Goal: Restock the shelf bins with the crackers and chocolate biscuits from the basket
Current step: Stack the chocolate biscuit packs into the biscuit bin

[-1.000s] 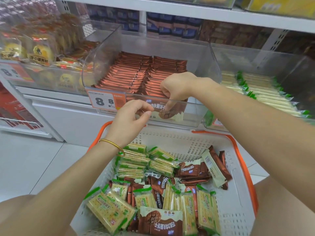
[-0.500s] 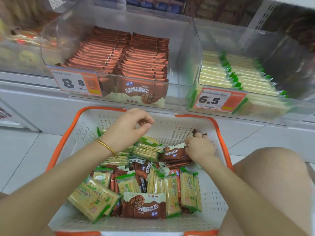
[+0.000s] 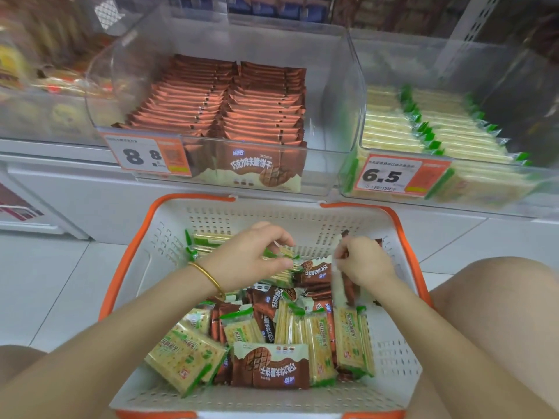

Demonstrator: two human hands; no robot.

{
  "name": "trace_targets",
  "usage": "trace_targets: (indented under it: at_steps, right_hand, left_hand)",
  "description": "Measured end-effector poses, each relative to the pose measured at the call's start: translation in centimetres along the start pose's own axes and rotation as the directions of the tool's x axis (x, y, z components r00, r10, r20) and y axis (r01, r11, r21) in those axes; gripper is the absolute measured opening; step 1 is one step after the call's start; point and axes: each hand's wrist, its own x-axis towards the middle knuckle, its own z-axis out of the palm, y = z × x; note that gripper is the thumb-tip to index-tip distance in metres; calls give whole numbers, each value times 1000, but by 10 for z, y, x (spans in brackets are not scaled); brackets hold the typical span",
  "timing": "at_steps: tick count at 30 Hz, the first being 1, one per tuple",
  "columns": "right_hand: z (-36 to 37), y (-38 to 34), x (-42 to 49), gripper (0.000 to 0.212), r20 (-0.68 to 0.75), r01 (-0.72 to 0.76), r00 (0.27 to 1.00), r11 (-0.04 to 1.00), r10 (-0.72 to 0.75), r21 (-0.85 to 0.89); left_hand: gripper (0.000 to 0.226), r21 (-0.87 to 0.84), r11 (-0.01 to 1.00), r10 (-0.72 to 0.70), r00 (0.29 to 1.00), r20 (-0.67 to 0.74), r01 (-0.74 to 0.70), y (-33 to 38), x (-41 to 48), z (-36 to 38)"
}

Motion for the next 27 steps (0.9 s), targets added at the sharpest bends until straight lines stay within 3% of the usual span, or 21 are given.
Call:
trace_targets:
  at_steps: [2,3,5,8,10,11,13,15,17,22,25,27]
  right_hand:
    - [-21,-20,-15,15,38,26,998,923,-44,383]
    - [-31,-32,-23,12,66,16,996,815,-67,579]
    - [-50,-54,-38,8,151,-39,979,594,-140,803]
    - [-75,-79,-50,13,209,-86,950,449,-232,889]
    - [-90,-89,-55,19,205,-50,935,462,-291,886]
    - [-96,-93,-57,23,147,57,938,558,-314,828]
    - [-112,-100,-52,25,-106,379,918,770,-382,513]
    - [-132,-109,-43,22,-322,546,825,803,-464,241]
    - [-151,-117,-30,23,-414,622,754,756,-509,203]
    - [-182,-133,-4,14,-473,687,704,675,-530,268]
    - [-185,-133,12,11,-518,654,718,704,-465,275]
    - [-183,-130,20,12,-491,628,740,733,-459,261]
  left_hand:
    - [59,36,999,-21,988,152,16,7,-5,3]
    - [70,71,997,-23,984,174,11,12,-7,4]
    - [78,157,987,3,995,100,-19,21,-13,1]
    - [51,281,959,88,984,-152,-43,25,-18,-20]
    - [27,267,964,81,965,-250,-12,23,-21,-44]
    - [19,207,978,47,959,-278,12,23,-24,-60]
    - [13,52,998,-10,942,-335,29,26,-28,-91]
    - [15,-77,997,-30,914,-405,-1,31,-30,-118]
    - [15,-134,991,-40,893,-447,-22,35,-25,-139]
    - [26,-182,982,-47,850,-524,-58,37,2,-170]
    - [28,-168,980,-22,779,-627,-108,31,20,-177]
    - [24,-134,983,13,767,-642,-128,26,28,-176]
